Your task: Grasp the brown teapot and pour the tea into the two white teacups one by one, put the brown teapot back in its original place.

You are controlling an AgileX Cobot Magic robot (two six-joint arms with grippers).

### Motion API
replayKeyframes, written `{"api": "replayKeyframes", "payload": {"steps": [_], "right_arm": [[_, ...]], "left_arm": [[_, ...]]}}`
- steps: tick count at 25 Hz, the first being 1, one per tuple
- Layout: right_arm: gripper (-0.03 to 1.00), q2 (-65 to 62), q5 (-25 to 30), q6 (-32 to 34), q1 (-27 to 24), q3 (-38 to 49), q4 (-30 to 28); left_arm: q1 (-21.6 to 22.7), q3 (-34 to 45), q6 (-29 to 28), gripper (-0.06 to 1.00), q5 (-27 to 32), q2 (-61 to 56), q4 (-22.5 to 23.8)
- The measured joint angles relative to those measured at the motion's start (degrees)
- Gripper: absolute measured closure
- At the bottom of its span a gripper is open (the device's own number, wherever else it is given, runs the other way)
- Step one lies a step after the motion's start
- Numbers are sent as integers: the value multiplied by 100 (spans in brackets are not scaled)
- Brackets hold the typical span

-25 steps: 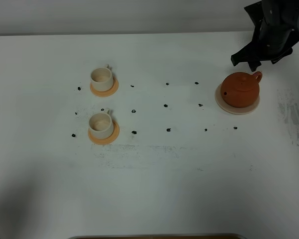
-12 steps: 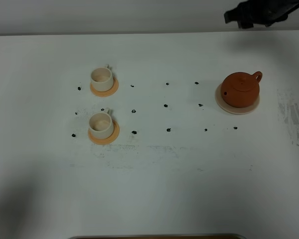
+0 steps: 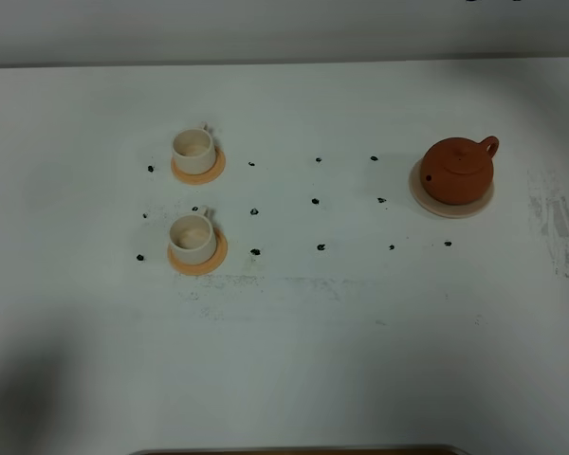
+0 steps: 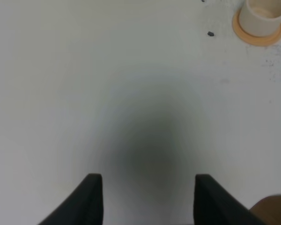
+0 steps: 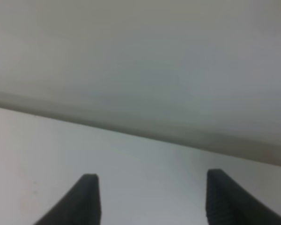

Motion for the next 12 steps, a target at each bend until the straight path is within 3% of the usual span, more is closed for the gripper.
{"api": "replayKeyframes", "payload": {"steps": [7,12], "right_arm": [[46,-731,-1612,-91,-509,1670,85],[46,-573,-1985,-53,-1054,2054,260]], "left_arm": [[0,0,0,48,0,0,0],[0,0,0,48,0,0,1]]}}
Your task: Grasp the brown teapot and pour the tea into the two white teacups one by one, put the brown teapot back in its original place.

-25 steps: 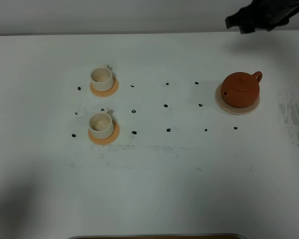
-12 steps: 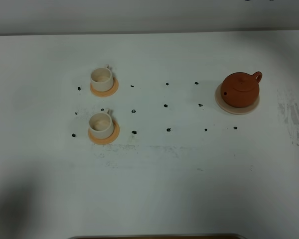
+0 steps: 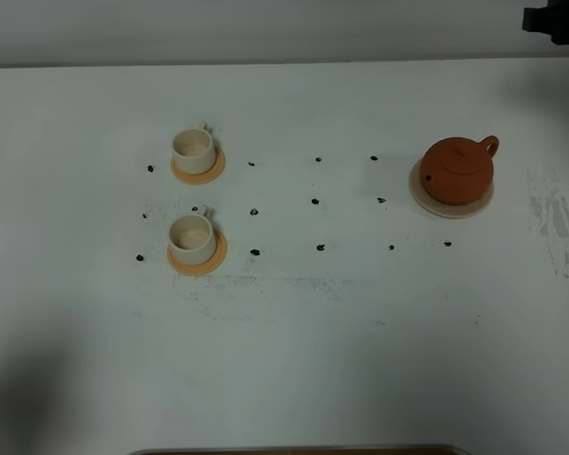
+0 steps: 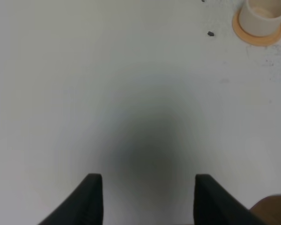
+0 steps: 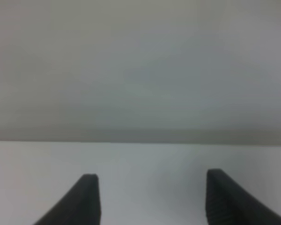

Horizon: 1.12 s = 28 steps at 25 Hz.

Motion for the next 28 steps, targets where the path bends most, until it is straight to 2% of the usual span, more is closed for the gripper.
{"api": "replayKeyframes", "payload": {"steps": [11,15,19,28], "right_arm": [[46,831,315,11,-136,14,150],[46,946,405,11,73,-121,168],[46,1257,820,11,312,-531,168],[46,1622,1192,-41,309,-682,168]], "left_arm": [[0,0,0,48,0,0,5],[0,0,0,48,0,0,5],[0,0,0,48,0,0,5],[0,0,0,48,0,0,10]]}}
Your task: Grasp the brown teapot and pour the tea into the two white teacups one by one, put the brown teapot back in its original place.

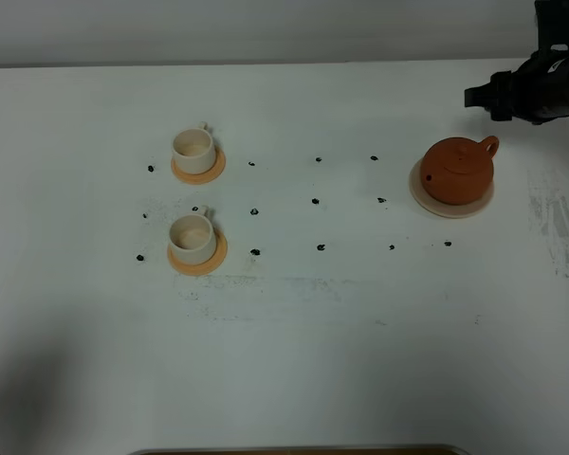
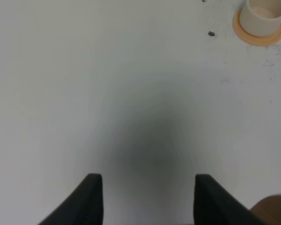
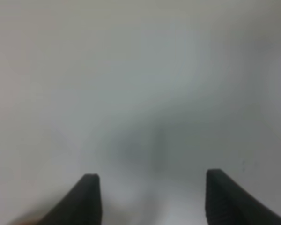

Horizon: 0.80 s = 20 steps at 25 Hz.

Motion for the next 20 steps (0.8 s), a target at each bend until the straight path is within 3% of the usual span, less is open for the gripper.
{"api": "replayKeyframes", "payload": {"steps": [20], "right_arm": [[46,102,379,-499,0,-17,-193]], "left_arm": [[0,0,0,48,0,0,0]]}}
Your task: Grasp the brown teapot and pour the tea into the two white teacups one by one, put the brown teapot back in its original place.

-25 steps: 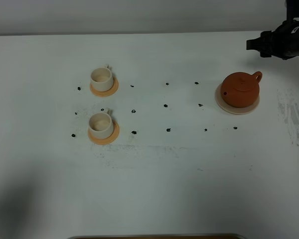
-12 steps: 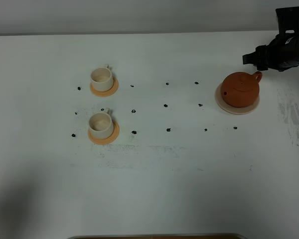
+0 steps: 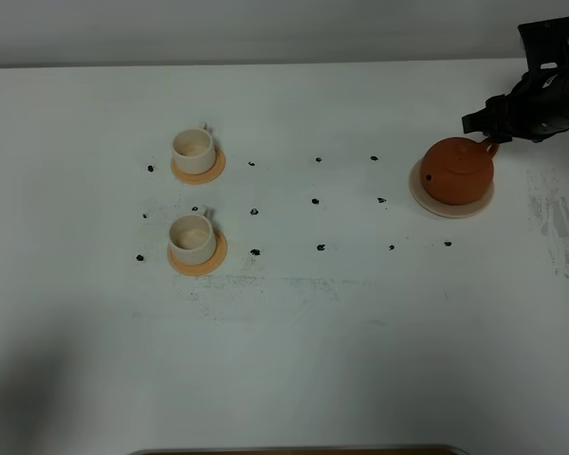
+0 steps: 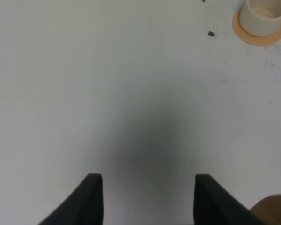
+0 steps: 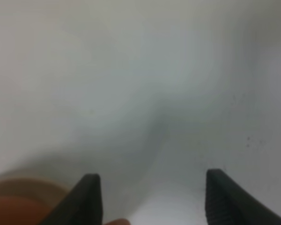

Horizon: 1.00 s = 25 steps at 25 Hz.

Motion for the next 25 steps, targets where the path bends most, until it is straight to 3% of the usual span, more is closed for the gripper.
{"api": "replayKeyframes", "payload": {"steps": [8,25], "right_arm": [[46,0,170,-31,0,-39,-372],[48,-150,741,-36,-5,-39,-449]], "left_arm": [[0,0,0,48,0,0,0],[0,0,0,48,0,0,0]]}}
